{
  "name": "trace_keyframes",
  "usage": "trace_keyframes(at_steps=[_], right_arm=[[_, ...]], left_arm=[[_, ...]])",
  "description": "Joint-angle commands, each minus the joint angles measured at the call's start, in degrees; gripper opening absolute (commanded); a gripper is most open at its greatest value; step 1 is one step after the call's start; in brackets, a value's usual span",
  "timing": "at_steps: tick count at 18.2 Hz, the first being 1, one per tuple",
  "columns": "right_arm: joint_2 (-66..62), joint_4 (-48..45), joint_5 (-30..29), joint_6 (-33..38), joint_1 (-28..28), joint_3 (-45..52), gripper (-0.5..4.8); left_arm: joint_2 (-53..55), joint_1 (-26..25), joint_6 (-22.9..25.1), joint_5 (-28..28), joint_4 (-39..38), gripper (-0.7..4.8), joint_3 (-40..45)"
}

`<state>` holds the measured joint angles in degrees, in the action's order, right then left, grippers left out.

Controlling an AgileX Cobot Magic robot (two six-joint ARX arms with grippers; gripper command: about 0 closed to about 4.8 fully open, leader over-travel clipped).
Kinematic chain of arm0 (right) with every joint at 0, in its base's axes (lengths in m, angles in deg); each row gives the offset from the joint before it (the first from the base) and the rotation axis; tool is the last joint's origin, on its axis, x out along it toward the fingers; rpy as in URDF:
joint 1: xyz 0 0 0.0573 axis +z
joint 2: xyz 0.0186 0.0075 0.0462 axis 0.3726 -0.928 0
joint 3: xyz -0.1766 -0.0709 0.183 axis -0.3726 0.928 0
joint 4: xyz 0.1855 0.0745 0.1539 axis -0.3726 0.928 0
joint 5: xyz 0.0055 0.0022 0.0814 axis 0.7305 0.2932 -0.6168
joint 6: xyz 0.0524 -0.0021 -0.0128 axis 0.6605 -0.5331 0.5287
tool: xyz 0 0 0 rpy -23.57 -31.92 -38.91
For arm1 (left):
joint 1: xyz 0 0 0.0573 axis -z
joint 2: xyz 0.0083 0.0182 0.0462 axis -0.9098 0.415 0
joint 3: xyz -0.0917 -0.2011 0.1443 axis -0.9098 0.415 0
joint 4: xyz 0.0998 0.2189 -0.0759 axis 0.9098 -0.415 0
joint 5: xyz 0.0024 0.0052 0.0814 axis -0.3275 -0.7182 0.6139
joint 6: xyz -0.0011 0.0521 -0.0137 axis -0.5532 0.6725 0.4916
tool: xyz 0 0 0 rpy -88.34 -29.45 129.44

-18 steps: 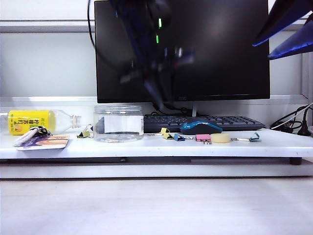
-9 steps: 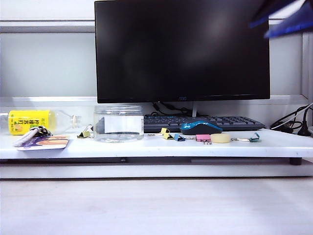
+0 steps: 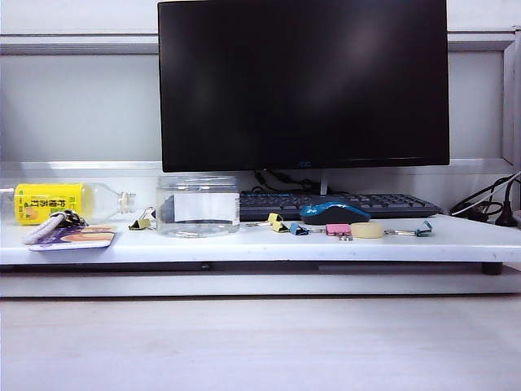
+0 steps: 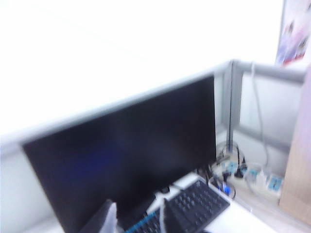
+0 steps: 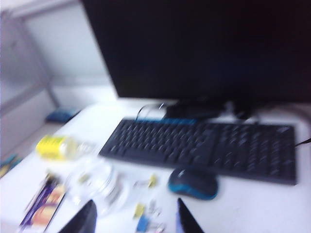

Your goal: Take the clips out of the round transparent plastic box and place them on the table.

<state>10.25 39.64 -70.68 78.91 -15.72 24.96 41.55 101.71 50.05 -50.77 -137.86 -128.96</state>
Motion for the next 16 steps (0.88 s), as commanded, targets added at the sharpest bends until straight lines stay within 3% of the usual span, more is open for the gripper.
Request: trace_keyframes(at_steps=[1, 5, 8, 16], right_arm=[[4.1, 0.2, 0.3, -2.4, -3.2, -0.1, 2.12], [6.1, 5.0, 3.9, -8.2, -3.7, -0.1, 2.12], [6.2, 5.7, 6.0, -9.2, -3.7, 0.5, 2.11], [6.7, 11.0, 6.2, -12.3, -3.7, 1.3, 2.12]], left_arm=[[-6.4, 0.0, 1.7, 0.6, -1.0, 1.3, 3.0], [-16.0, 0.0, 1.7, 0.9, -0.7, 1.3, 10.4], [-24.5, 0.0, 2.1, 7.4, -0.2, 1.3, 21.5], [-40.9, 0.0, 1.0, 13.1, 0.5, 1.3, 46.0]])
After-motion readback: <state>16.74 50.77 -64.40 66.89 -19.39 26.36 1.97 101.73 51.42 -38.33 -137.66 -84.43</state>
